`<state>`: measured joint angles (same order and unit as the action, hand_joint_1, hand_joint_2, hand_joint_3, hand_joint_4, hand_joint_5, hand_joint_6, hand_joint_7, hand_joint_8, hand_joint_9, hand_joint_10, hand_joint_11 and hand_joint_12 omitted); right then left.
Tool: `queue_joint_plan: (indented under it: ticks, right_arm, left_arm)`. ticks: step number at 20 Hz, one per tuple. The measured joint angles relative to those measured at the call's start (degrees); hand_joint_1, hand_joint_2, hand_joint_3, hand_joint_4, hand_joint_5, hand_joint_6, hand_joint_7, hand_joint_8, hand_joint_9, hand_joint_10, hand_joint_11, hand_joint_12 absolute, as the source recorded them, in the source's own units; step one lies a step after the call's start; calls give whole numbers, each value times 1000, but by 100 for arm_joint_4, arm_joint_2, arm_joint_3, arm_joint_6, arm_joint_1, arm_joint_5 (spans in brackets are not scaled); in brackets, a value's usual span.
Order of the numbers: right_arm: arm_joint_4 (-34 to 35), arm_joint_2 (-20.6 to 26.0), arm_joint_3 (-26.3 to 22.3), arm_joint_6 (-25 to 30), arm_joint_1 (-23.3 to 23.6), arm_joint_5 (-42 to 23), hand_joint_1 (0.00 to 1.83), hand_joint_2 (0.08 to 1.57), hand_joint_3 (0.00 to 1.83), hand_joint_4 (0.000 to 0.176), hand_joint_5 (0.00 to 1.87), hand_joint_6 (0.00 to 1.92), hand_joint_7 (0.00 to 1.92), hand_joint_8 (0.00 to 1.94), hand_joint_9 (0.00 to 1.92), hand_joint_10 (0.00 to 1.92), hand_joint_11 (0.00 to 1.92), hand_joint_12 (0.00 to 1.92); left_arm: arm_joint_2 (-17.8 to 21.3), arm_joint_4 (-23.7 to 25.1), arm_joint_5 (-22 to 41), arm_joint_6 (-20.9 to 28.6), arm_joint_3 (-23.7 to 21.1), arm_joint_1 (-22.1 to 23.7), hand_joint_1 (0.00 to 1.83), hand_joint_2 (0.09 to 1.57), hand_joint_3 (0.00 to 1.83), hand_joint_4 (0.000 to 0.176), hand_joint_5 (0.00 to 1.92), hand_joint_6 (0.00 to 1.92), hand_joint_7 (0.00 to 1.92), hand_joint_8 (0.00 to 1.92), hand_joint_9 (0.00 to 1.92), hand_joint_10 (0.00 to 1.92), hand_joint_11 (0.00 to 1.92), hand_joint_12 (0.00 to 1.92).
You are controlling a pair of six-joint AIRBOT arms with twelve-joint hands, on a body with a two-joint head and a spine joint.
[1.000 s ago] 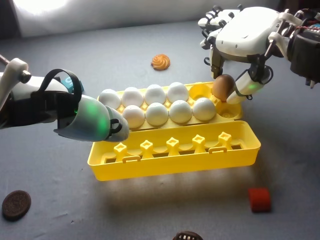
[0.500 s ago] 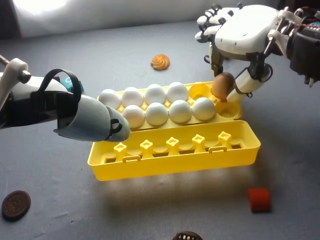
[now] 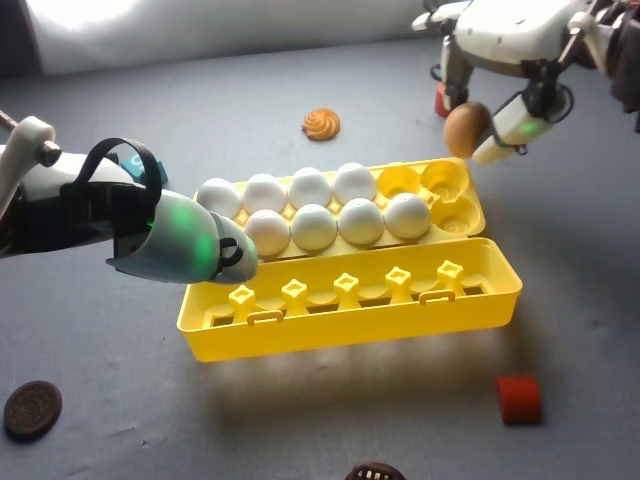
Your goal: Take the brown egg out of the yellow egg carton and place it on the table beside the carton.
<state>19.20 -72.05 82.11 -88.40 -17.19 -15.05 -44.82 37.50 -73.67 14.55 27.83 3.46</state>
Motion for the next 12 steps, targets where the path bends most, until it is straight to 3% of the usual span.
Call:
queue_joint_plan:
  ticks: [3,8,10,11,12]
  right_arm:
    - [-42,164,0,0,-26,-11,1124,955,1,176,1434,175,276,15,9,3,0,0]
    - [-83,407,-66,2,-468,59,1126,955,1,176,1433,177,327,28,26,11,0,0]
    - [-83,455,-66,2,-560,94,1141,959,1,112,1428,189,349,13,84,21,0,0]
    - [-81,463,-66,0,-588,81,1151,973,1,45,1367,309,349,2,87,6,0,0]
    - [-83,466,-66,2,-592,74,1155,982,1,12,1323,396,351,0,87,2,0,0]
  left_arm:
    - [0,0,0,-2,0,0,0,1255,0,0,7,2,0,0,0,0,0,0]
    - [0,0,4,-2,0,0,0,1257,0,0,3,0,0,0,0,0,0,0]
    - [0,0,-2,-2,0,0,0,1250,0,0,1,0,0,0,0,0,0,0]
    - [0,0,0,-2,0,0,0,1252,0,0,15,6,0,0,0,0,0,0]
    - [0,0,-2,-2,0,0,0,1252,0,0,13,5,0,0,0,0,0,0]
